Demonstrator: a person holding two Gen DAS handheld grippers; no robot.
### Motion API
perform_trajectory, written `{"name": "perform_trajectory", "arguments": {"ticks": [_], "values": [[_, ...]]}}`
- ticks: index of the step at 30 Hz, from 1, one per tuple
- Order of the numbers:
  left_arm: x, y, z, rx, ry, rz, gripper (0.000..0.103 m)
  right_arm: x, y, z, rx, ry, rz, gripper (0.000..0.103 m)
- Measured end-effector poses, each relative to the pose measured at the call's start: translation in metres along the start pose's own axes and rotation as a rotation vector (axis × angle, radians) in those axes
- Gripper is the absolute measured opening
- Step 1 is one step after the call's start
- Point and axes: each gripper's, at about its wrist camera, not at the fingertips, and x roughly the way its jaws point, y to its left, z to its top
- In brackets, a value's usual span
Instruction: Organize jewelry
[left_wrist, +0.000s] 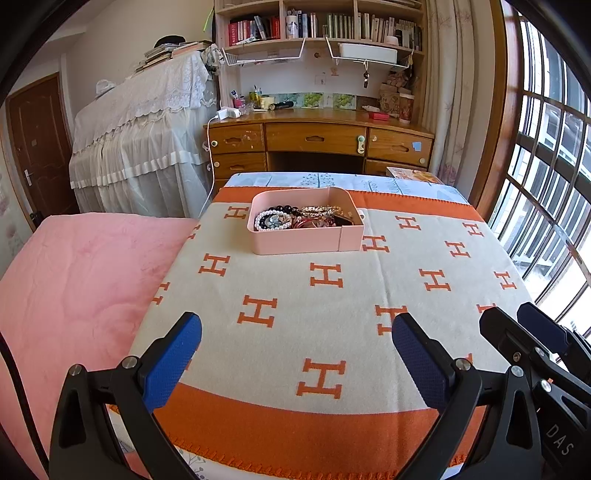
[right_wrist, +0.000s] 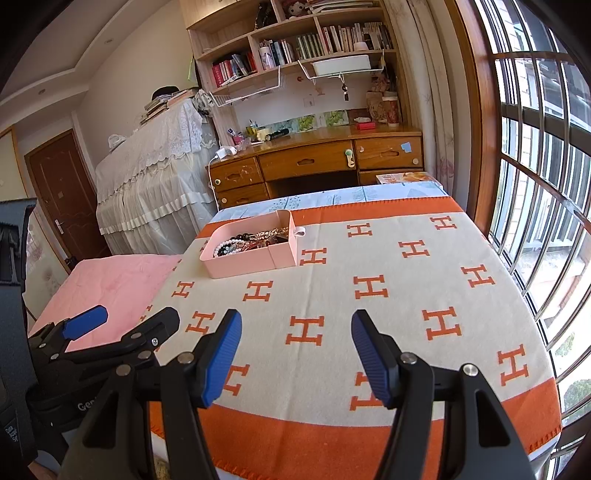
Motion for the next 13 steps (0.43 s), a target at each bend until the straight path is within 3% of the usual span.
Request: {"name": "perform_trajectory", "arguments": {"ticks": [13], "values": [[0.0051, 0.0006, -0.0051, -0.002, 0.017, 0.003, 0.102, 0.0006, -0.0001, -0.0019, 0.007, 0.007, 0.002, 0.062]]}}
